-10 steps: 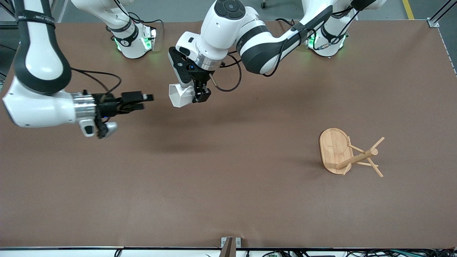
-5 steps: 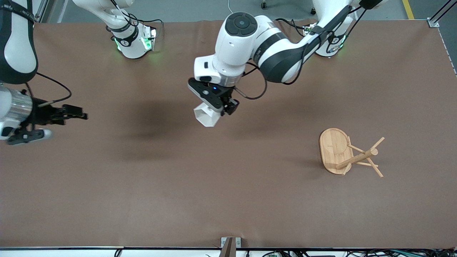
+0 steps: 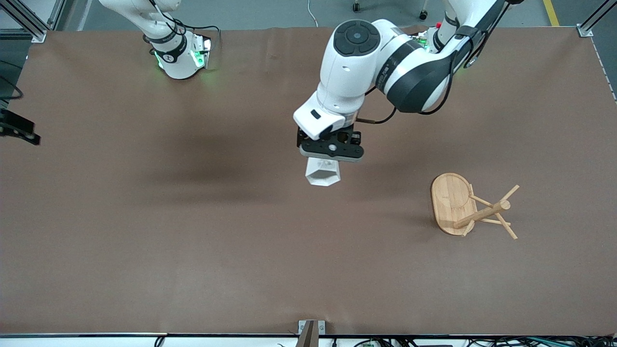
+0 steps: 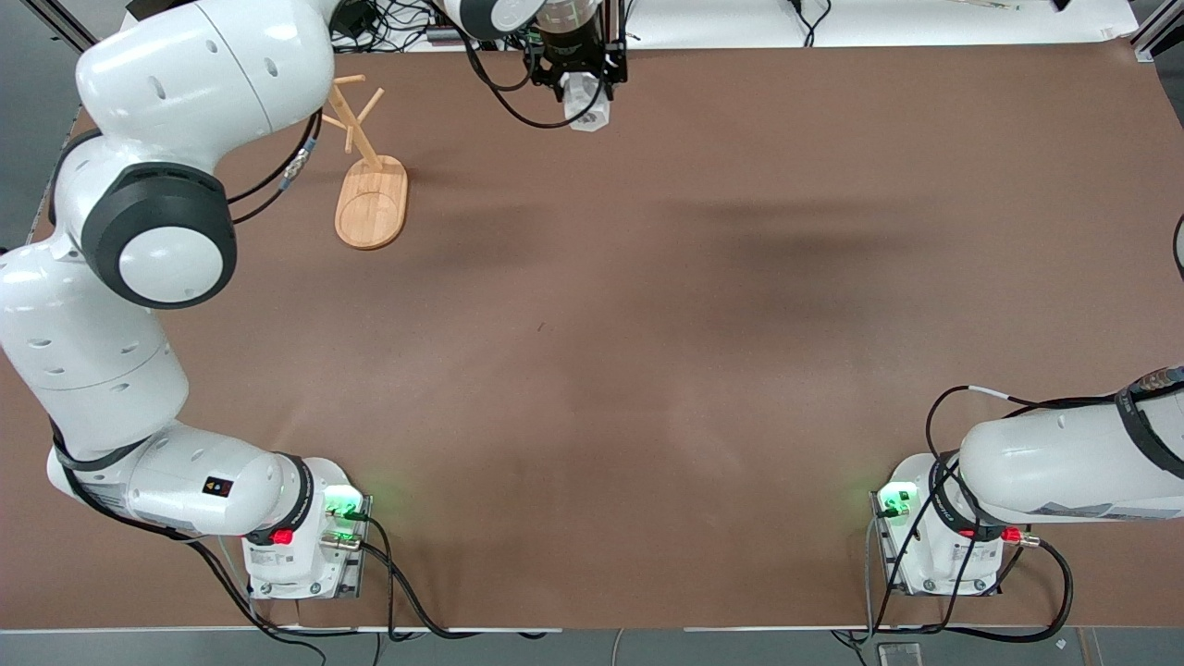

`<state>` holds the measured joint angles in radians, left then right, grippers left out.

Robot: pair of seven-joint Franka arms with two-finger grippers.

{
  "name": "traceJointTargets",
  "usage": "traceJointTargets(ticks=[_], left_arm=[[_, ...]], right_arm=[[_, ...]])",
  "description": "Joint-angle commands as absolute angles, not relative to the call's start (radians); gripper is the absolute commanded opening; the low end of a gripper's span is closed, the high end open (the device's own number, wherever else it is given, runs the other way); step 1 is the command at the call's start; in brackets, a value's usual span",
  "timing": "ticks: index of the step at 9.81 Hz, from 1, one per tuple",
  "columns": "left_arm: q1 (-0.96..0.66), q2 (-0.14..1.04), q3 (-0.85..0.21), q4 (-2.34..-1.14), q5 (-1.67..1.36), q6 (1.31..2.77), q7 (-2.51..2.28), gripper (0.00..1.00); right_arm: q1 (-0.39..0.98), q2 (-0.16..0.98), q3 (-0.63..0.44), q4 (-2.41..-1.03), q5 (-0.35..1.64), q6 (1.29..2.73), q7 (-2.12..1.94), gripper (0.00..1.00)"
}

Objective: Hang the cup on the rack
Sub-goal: 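Carry the cup with the left gripper over to the wooden rack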

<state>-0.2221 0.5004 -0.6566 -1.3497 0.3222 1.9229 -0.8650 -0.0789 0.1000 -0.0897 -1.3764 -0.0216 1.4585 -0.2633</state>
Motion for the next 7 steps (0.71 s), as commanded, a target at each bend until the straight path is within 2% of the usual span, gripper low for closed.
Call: traceJointTargets(ticks=[1,3,4,7], left_arm=[[-0.158,0.459,-0.652,-1.442,0.344,1.925,-0.945,0.0],[-0.102,0.451,-0.655,-1.497,0.392,1.931,-0.886,0.0],[-0.05,0.407,-0.65,-1.553,0.391,1.933,-0.771,0.0],[-0.006,0.281,-0.531,-1.731,0.312,2.029,-0.447,0.0]], right_arm=[[-0.104,0.068,-0.075,-1.319,-0.04,1.359,-0.226,1.0],[-0.12,0.025,-0.071,-1.325,-0.038,1.339,-0.098,1.0],[-0.121,0.028,-0.071,-1.33,-0.037,1.348,-0.074,1.0],[-0.147,0.031,-0.071,-1.331,-0.029,1.353,-0.074,1.0]])
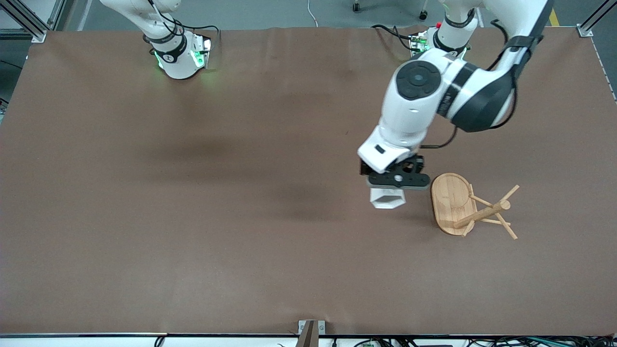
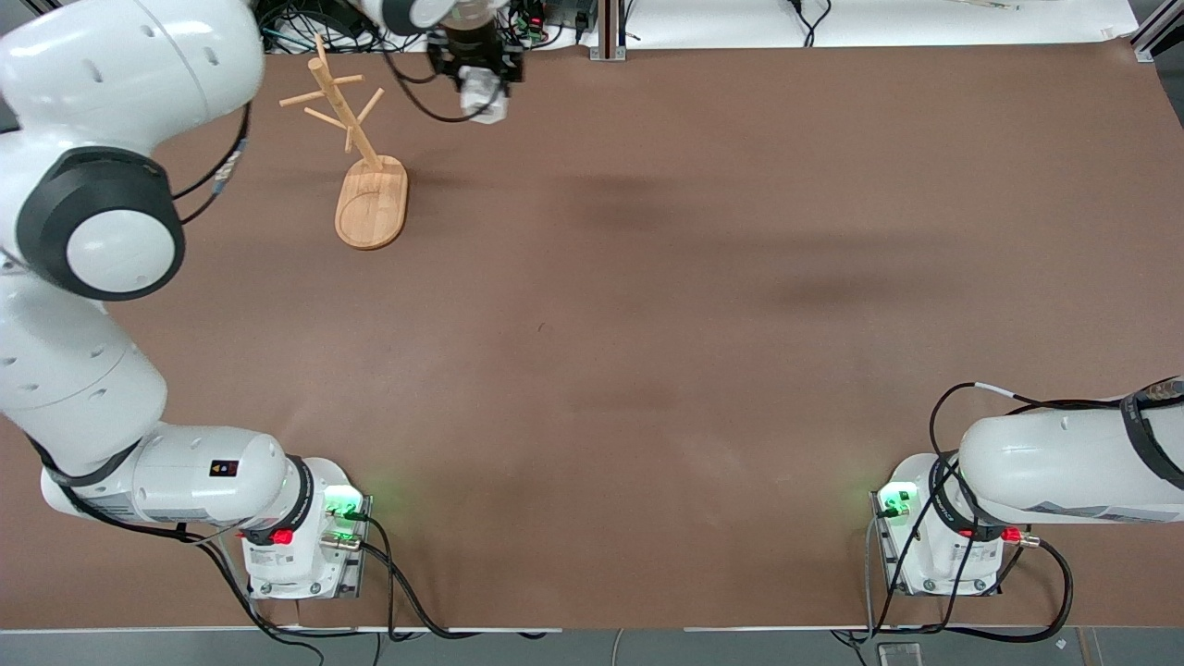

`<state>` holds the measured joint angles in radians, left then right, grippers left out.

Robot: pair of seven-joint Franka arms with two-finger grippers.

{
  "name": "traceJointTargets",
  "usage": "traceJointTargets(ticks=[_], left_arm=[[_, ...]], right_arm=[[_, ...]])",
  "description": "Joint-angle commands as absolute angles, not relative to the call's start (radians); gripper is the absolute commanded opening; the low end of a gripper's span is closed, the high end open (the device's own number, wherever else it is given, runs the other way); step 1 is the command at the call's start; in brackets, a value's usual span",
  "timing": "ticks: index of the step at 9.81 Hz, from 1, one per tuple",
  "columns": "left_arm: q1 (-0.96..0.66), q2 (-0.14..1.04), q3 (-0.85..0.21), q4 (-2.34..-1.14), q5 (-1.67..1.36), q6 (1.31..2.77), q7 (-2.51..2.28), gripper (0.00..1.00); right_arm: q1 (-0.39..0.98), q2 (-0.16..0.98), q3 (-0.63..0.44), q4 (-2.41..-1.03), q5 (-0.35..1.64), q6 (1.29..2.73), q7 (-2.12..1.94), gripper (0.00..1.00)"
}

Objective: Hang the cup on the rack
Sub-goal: 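Carry the cup with the left gripper over to the wooden rack, then lower the cup with the left gripper, threading its handle onto a peg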

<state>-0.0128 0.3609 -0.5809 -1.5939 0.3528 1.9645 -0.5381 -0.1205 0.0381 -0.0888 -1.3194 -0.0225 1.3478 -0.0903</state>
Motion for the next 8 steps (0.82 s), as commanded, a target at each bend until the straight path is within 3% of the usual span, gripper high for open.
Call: traceJointTargets(ticks=[1,5,8], left_arm=[[-0.005,0.258,-0.493,-1.764,0.281,2.046,-0.342,0.0],[-0.006,0.232,-0.349,-1.799,0.116,2.057,0.068,0.0],[-0.006,0.239,-0.314,-1.841,0.084,2.124,0.169,0.0]], right_arm=[[-0.15,0.032,-0.071,-1.331,-0.028,1.354,-0.074,1.0],[-0.146,0.034,-0.069,-1.331,-0.023,1.362,-0.074,1.0],[-0.138,0.034,-0.064,-1.335,-0.029,1.368,-0.063,1.0]])
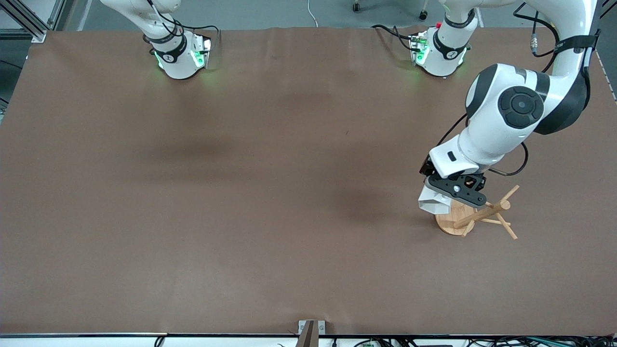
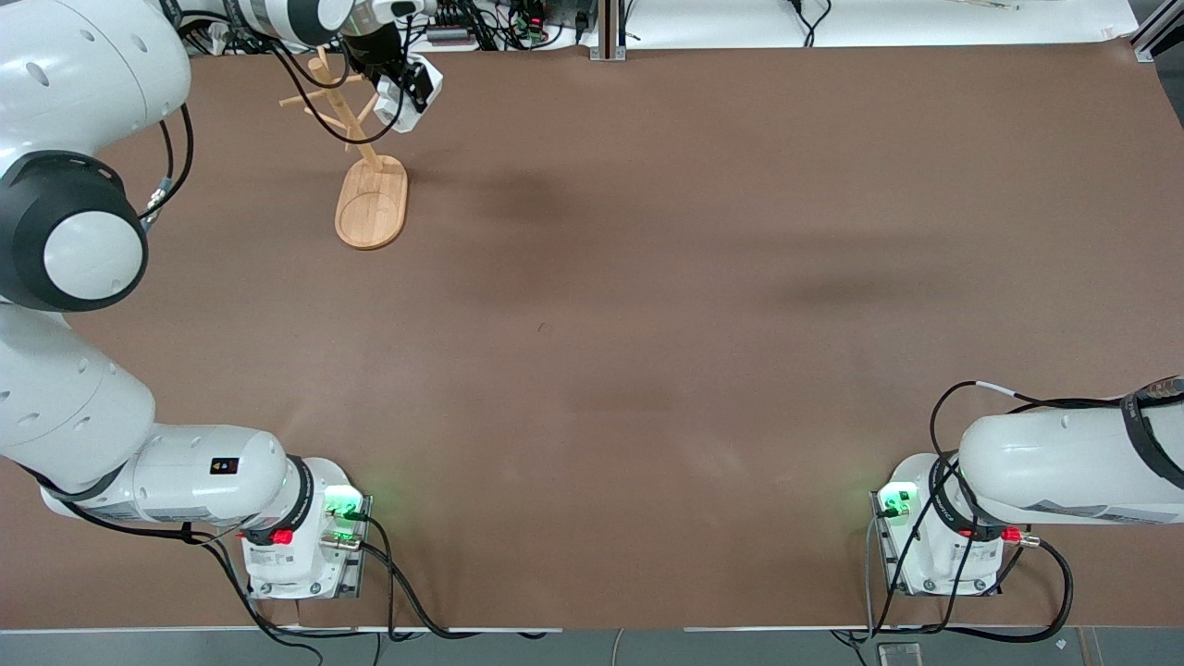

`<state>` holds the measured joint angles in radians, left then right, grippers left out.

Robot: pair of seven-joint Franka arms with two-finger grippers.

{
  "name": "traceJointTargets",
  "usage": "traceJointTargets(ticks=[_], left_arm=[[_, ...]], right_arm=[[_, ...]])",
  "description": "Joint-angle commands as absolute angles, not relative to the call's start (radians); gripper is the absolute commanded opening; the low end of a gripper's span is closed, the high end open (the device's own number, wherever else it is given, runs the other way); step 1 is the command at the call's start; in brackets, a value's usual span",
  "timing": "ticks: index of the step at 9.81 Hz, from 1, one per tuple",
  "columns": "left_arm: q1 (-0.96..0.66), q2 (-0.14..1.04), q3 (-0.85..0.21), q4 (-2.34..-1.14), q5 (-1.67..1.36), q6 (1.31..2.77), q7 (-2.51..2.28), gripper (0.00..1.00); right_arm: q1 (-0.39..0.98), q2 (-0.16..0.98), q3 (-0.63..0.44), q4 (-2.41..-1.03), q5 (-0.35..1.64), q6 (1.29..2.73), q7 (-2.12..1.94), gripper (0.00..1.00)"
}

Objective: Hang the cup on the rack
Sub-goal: 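Lower the cup with the left gripper, threading its handle onto a peg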

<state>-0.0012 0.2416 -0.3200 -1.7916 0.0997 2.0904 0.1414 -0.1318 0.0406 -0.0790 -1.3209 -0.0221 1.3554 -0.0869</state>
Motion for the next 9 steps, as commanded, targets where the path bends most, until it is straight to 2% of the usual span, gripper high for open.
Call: traceJointTargets(ticks=[1,3,8,9], left_arm=[[-0.005,0.239,-0.308,-1.842,0.083,2.123,0.193,0.0],[-0.005,0.233,-0.296,-1.859,0.083,2.123,0.224,0.0],[-0.003,0.183,-0.273,-1.919,0.083,2.115,0.238,0.01],[-0.003,0.183,-0.267,-1.921,0.077,2.115,0.247,0.01]], right_arm=[[-0.137,0.034,-0.064,-1.373,-0.026,1.409,-0.06,1.0],[-0.138,0.009,-0.061,-1.442,-0.015,1.456,-0.036,1.0],[-0.126,0.012,-0.064,-1.428,-0.005,1.414,0.026,1.0],[-0.132,0.012,-0.069,-1.431,0.046,1.422,0.018,1.0]])
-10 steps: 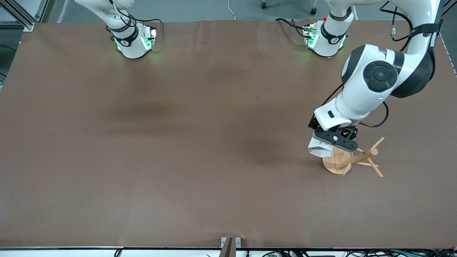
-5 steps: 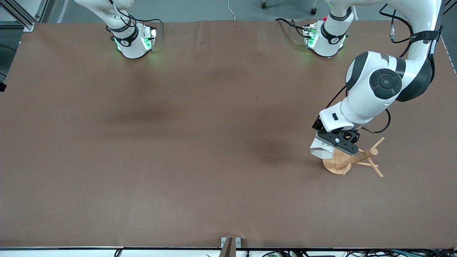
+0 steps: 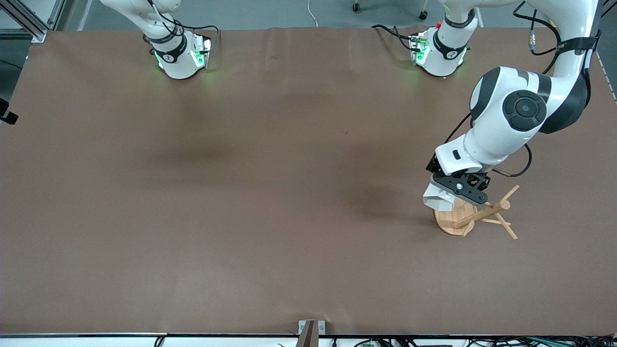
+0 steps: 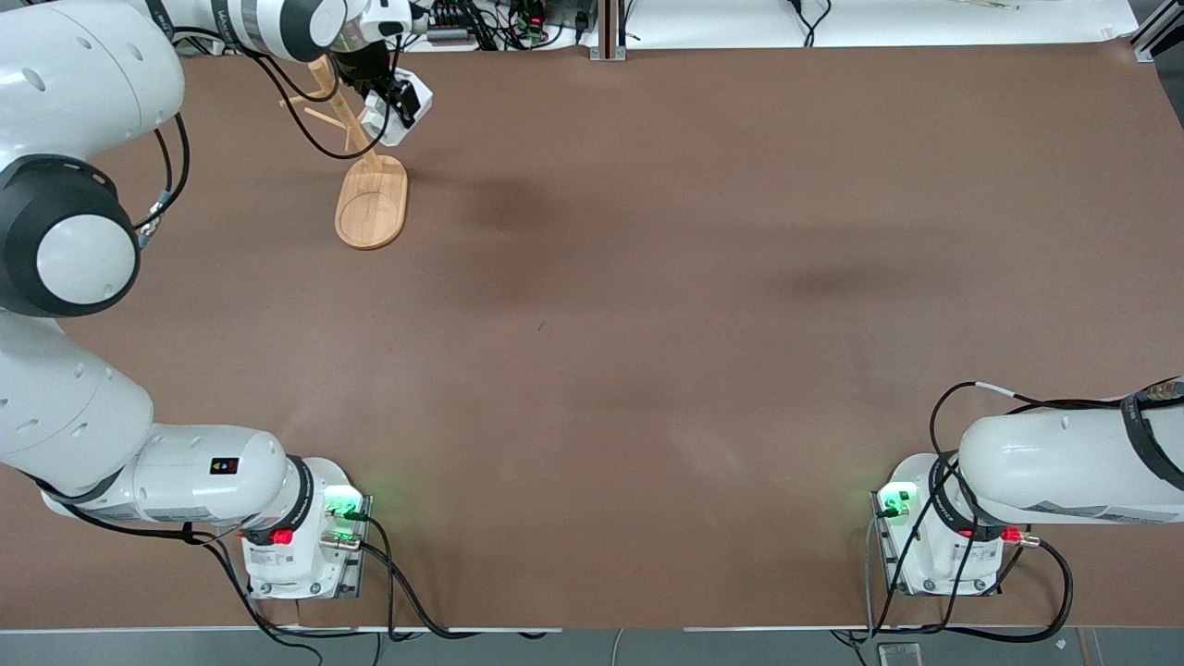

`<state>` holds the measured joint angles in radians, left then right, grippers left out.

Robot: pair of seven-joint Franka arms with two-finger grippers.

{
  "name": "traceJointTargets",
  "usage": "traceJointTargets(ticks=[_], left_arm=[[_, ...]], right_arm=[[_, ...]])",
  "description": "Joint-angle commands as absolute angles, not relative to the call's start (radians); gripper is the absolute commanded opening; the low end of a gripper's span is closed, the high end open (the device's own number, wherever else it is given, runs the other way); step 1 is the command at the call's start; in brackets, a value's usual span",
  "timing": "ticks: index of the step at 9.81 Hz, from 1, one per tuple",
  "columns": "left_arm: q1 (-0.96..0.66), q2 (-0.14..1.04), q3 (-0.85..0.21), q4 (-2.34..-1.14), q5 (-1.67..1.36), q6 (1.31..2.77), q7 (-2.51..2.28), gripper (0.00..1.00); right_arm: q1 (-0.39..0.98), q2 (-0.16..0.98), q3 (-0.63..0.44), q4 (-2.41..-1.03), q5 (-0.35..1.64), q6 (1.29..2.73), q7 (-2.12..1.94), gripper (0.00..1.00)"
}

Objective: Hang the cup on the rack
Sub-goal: 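Lower the cup with the left gripper, threading its handle onto a peg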

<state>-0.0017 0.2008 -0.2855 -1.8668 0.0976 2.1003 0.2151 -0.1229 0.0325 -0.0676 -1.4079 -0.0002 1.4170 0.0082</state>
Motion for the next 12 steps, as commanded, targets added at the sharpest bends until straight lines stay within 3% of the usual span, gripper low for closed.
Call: traceJointTargets(ticks=[1,12], left_arm=[[-0.002,0.183,-0.265,-1.927,0.077,2.115,0.256,0.01],[0.008,0.222,-0.204,-1.922,0.049,2.198,0.293,0.01]], right_arm=[[-0.133,0.012,-0.069,-1.431,0.049,1.431,0.017,1.0],[-0.112,0.012,-0.061,-1.425,-0.021,1.41,-0.041,1.0]])
